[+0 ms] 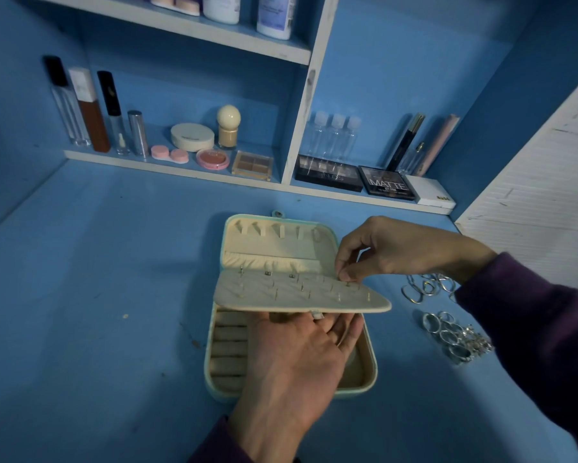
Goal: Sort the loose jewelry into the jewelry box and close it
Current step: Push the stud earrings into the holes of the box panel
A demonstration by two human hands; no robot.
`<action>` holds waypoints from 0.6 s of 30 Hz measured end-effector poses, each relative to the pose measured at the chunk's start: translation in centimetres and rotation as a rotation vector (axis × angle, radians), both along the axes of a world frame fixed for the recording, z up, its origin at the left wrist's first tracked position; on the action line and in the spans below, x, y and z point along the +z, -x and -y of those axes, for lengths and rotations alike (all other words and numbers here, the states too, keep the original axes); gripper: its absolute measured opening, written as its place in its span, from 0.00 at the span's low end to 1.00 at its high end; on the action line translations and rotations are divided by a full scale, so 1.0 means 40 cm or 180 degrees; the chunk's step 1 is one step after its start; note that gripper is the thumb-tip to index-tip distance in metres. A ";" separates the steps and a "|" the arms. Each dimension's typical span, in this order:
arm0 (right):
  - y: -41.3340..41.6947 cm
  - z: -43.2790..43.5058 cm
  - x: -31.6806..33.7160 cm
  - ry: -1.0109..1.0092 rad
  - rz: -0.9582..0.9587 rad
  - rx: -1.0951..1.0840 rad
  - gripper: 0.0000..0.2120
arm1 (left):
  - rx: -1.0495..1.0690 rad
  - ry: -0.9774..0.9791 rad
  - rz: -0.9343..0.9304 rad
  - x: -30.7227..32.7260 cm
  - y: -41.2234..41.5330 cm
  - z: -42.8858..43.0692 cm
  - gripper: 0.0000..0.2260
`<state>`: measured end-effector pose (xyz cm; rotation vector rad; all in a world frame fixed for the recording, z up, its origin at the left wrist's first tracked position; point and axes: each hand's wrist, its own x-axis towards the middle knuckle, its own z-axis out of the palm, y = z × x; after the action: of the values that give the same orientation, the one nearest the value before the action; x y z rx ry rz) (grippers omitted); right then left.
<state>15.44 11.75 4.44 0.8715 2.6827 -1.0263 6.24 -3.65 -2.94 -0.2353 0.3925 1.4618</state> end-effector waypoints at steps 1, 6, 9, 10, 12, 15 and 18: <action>0.002 0.000 0.002 -0.0019 0.0025 0.0025 0.04 | 0.0005 0.0005 -0.0007 0.001 0.000 0.000 0.28; 0.010 0.000 0.018 -0.0046 0.0095 0.0111 0.05 | -0.0033 0.0117 0.0027 0.003 0.000 -0.004 0.31; 0.018 -0.003 0.026 -0.0007 0.0130 0.0140 0.08 | -0.0038 0.0163 0.0039 0.003 0.001 -0.008 0.33; 0.021 -0.003 0.027 0.0023 0.0157 0.0151 0.09 | -0.0039 0.0161 0.0029 0.002 0.001 -0.008 0.33; 0.026 -0.003 0.030 0.0094 0.0238 0.0178 0.09 | -0.0056 0.0140 0.0018 0.001 0.002 -0.007 0.32; 0.036 -0.002 0.034 0.0154 0.0350 0.0202 0.10 | -0.0057 0.0131 0.0019 -0.002 0.001 -0.007 0.32; 0.043 -0.001 0.037 0.0191 0.0454 0.0215 0.10 | -0.0046 0.0101 0.0000 0.000 0.000 -0.007 0.31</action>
<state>13.73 11.78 5.90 0.8051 2.5319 -0.9851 6.24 -3.35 -2.93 -0.2575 0.4170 1.4422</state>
